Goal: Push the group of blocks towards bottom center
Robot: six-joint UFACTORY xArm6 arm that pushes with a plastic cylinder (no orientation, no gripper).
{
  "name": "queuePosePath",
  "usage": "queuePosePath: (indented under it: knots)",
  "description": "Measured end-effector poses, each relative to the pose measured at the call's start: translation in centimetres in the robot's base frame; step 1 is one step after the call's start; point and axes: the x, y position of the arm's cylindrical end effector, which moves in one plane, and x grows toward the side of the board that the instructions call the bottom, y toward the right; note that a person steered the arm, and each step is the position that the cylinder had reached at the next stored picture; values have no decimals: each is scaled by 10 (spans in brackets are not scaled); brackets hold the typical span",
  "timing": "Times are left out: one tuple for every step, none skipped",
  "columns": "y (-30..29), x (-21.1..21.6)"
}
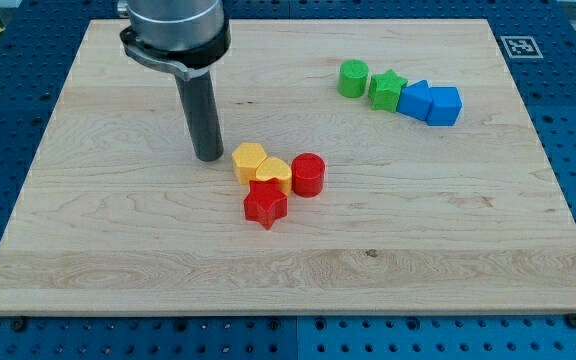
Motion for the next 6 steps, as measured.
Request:
queuePosePath:
  knots:
    - [33,-10]
    - [82,-12]
    - [118,-10]
    - [139,0]
    - [145,10]
    - [140,10]
